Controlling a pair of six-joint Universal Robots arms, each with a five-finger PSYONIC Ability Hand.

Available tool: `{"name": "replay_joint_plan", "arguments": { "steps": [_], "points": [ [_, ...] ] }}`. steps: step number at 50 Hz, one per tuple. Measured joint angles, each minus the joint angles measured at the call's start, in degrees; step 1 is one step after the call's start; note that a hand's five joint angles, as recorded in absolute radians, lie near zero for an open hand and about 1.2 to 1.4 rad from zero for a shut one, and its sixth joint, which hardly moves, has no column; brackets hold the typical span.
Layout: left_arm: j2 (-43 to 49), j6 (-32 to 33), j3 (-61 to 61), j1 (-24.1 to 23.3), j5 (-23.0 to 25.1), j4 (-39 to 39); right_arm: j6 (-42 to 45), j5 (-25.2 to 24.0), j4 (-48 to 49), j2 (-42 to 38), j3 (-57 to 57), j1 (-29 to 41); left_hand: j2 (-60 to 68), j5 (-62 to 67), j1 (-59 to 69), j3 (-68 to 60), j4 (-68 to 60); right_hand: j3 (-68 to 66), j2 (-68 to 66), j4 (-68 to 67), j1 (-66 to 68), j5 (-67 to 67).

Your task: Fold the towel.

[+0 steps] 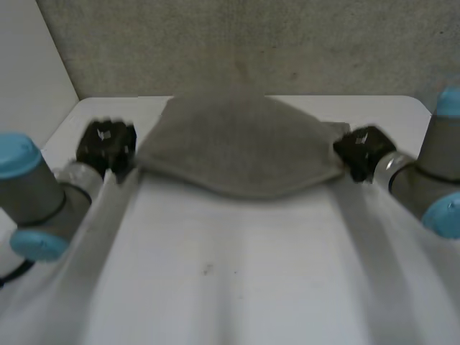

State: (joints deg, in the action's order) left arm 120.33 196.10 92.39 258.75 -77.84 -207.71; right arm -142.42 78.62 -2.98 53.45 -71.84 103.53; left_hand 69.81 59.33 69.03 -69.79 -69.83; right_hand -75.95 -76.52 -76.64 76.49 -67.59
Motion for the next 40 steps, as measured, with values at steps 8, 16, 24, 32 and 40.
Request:
{"name": "replay_joint_plan", "arguments": {
  "steps": [8, 16, 24, 32, 40],
  "points": [
    [-0.88, 9.36, 9.88, 0.00, 0.16, -0.12, 1.25, -0.02, 4.21, 0.14, -9.23, -0.69, 0.00, 0.00, 0.00, 0.00, 0.00, 0.00, 0.00, 0.00, 0.00, 0.00],
    [-4.08, 12.52, 13.39, 0.00, 0.00, -0.40, 0.58, 0.27, 5.66, 7.29, -16.75, -2.77, 0.00, 0.01, 0.00, 0.00, 0.00, 0.00, 0.00, 0.00, 0.00, 0.00],
    [-3.90, 12.25, 13.92, 0.15, 0.06, -2.72, 0.46, 0.24, 11.22, 10.93, -23.44, -4.27, -15.17, -14.60, -15.18, 15.07, 15.19, 0.00, 0.00, 0.00, 0.00, 0.00],
    [-0.73, 12.70, 13.10, 0.19, 0.10, -7.37, 0.56, 0.38, 14.11, 10.46, -24.92, -4.27, -41.99, -41.76, -41.11, 41.91, 41.96, 0.00, 0.00, 0.00, 0.00, 0.00],
    [0.42, 12.94, 11.69, 0.40, 0.14, -8.05, 0.57, 0.45, 13.95, 10.40, -24.81, -4.25, -44.07, -43.88, -43.11, 44.04, 44.07, 0.00, 0.00, 0.00, 0.00, 0.00]
  ]
}}
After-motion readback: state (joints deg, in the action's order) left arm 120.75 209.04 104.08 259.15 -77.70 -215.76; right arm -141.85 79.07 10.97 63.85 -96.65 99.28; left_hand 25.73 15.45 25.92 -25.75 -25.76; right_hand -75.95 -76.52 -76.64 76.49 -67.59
